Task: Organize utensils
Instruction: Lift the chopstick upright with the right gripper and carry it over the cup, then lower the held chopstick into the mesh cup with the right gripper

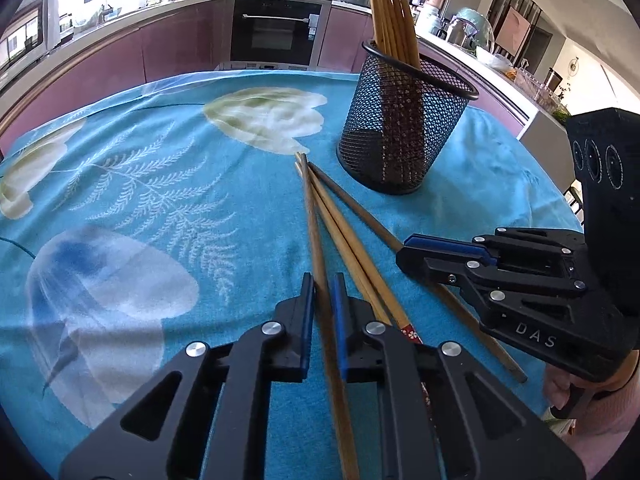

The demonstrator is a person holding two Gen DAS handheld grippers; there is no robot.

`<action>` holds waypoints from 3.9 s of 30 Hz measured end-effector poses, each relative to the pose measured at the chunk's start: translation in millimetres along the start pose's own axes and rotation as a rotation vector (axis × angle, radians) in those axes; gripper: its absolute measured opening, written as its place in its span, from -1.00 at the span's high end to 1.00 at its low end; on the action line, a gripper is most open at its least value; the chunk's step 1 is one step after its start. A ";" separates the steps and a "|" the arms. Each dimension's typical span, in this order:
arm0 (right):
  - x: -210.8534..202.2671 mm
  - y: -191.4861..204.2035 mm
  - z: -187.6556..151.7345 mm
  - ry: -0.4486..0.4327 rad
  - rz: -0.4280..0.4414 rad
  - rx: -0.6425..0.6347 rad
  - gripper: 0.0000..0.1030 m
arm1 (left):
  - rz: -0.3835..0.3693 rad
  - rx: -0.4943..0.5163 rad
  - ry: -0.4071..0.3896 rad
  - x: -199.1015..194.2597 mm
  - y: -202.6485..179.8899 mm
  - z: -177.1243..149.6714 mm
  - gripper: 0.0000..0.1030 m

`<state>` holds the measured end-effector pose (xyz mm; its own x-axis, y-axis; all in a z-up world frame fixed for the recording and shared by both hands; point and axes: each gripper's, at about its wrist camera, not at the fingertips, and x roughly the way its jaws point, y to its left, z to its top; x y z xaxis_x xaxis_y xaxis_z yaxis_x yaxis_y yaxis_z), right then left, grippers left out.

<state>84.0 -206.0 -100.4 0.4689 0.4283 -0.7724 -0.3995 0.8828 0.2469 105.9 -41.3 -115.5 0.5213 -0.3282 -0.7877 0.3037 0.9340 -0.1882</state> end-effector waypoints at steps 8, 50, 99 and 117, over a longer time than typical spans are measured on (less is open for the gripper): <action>0.3 1.0 0.8 -0.001 -0.005 -0.010 0.88 | 0.001 -0.008 0.001 2.0 1.2 3.5 0.81; -96.4 -3.4 20.2 -0.285 0.064 -0.018 0.89 | -0.109 0.014 -0.189 -84.1 -14.4 25.3 0.85; -151.0 -30.5 106.6 -0.504 -0.051 -0.061 0.89 | -0.089 0.082 -0.494 -143.6 -59.0 153.9 0.85; -115.6 -38.9 113.1 -0.370 -0.089 -0.050 0.89 | -0.037 0.133 -0.348 -85.3 -62.8 153.5 0.85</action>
<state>134.4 -268.1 45.4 0.7525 0.3987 -0.5242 -0.3778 0.9133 0.1524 164.8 -93.7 53.6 0.7411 -0.4115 -0.5306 0.4165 0.9015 -0.1175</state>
